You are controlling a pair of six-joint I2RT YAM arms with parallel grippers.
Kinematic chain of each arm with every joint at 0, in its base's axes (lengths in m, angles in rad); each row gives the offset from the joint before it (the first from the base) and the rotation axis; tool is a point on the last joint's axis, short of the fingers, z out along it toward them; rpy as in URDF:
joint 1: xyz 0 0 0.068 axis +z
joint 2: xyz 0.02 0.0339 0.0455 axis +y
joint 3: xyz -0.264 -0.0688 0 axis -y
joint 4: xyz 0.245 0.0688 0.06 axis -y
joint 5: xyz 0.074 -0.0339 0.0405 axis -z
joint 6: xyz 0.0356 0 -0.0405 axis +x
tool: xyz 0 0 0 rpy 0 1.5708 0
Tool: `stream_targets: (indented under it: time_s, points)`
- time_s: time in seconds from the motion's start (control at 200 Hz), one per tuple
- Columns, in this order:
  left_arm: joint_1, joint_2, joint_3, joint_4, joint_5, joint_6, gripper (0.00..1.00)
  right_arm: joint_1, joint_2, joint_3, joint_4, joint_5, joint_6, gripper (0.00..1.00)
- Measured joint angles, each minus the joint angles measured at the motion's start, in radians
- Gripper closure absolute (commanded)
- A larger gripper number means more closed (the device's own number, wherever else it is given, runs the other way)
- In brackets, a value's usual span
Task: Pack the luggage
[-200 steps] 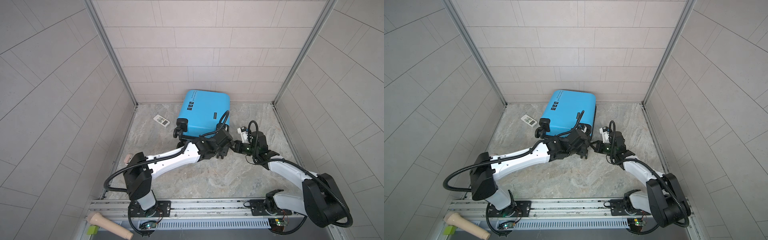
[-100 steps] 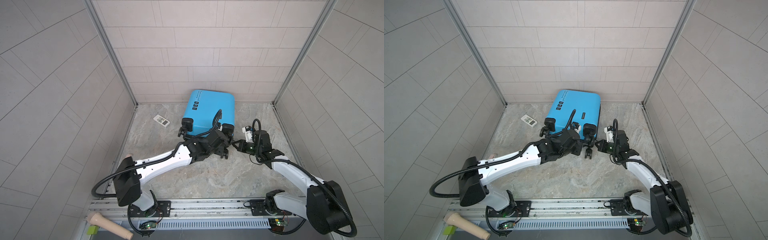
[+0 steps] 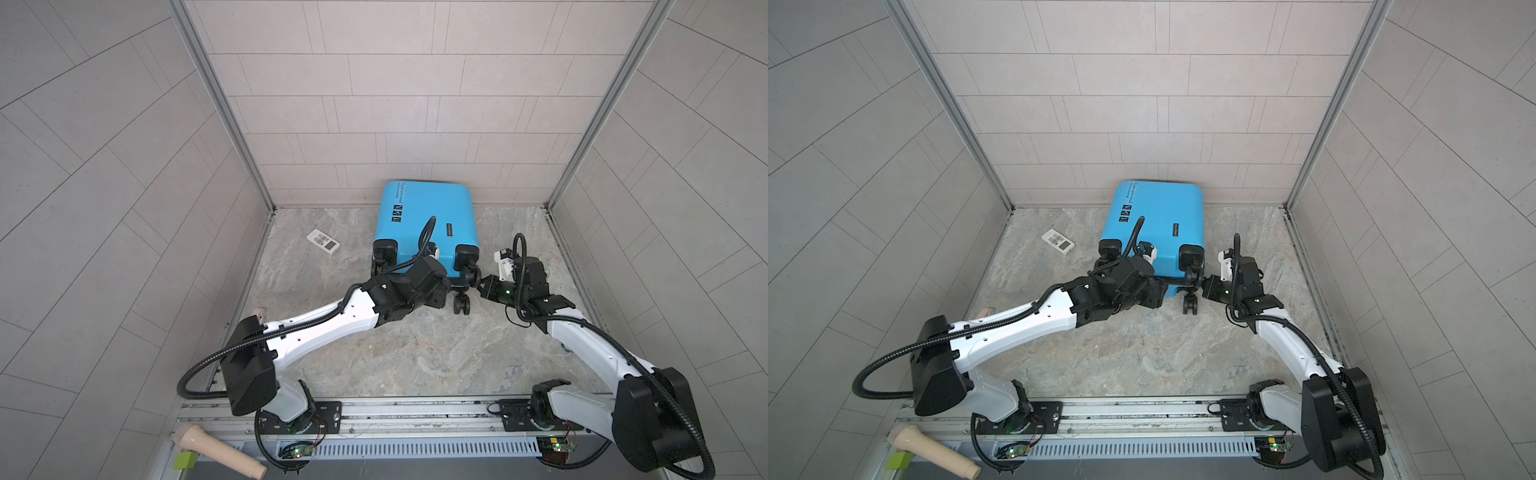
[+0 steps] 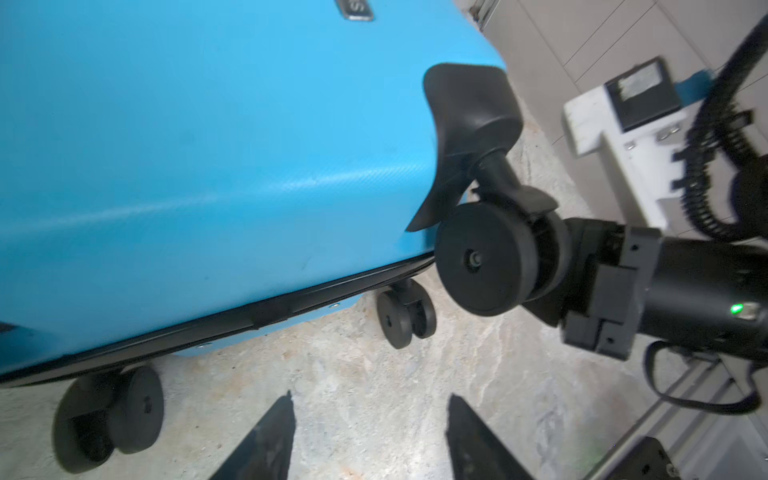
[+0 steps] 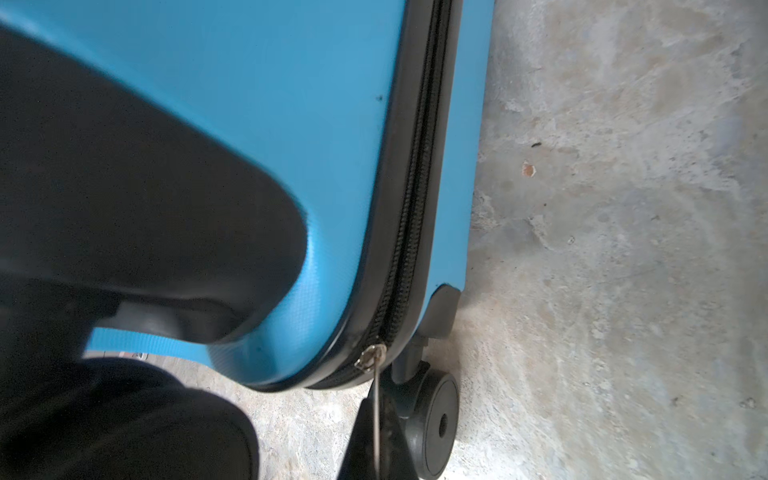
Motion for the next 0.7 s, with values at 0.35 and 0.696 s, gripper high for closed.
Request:
stream_targets:
  time_s: [0.35,0.696]
  points:
    - [-0.042,0.190,0.187,0.049,0.081,-0.082,0.26,-0.009,0.044,-0.023,0.078,-0.054,0.000,1.00]
    - [-0.043,0.321,0.346,0.001,0.075,-0.106,0.17,-0.050,0.114,-0.029,0.159,-0.140,0.000,1.00]
